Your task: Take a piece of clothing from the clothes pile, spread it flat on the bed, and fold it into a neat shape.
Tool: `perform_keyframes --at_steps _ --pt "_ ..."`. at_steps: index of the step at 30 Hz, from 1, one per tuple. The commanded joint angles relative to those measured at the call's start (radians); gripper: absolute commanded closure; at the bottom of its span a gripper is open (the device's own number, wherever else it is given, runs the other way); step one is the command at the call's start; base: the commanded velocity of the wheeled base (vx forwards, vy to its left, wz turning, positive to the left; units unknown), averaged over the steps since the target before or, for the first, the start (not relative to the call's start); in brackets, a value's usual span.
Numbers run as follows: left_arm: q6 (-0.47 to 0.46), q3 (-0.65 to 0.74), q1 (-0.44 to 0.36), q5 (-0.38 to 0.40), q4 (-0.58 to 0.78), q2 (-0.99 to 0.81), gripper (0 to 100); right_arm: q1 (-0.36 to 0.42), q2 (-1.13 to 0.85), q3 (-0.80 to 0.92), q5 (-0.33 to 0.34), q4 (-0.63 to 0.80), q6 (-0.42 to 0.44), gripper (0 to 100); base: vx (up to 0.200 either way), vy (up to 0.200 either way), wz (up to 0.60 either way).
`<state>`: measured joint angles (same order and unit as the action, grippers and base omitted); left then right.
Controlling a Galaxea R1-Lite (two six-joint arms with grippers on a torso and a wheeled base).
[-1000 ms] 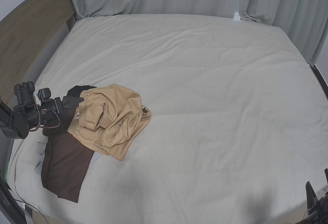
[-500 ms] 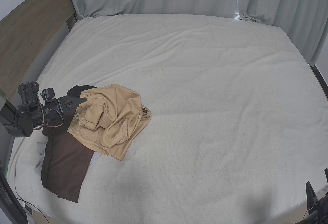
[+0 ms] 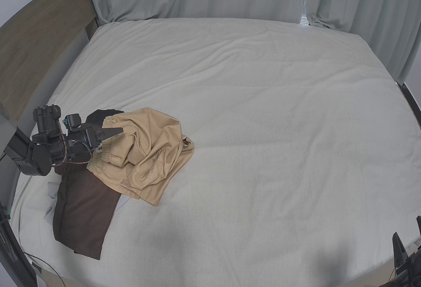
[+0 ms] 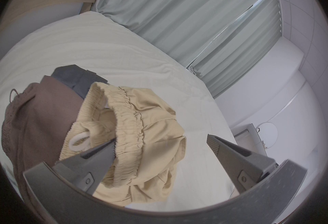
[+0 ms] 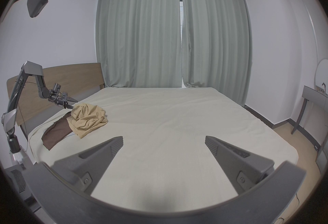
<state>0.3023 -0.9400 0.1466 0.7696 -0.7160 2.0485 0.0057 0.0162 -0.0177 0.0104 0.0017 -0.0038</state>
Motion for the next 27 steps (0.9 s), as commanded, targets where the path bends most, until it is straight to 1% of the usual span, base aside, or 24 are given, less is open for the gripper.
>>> perform_keyframes --at_steps 1,12,20,27 --pt "0.000 0.003 -0.019 0.002 0.000 -0.001 0 0.000 -0.016 0.016 0.000 0.000 0.001 0 0.000 0.000 0.00" --pt "0.006 0.021 -0.048 0.008 -0.014 -0.056 0 0.000 -0.016 0.016 0.000 0.000 0.001 0 0.000 0.000 0.00" --pt "0.003 0.021 -0.074 0.010 -0.039 -0.025 0 0.000 -0.016 0.016 0.000 0.000 0.001 0 0.000 0.000 0.00" --pt "0.006 0.018 -0.101 -0.001 -0.114 0.033 0 0.000 -0.016 0.016 0.000 0.000 0.001 0 0.000 0.000 0.00"
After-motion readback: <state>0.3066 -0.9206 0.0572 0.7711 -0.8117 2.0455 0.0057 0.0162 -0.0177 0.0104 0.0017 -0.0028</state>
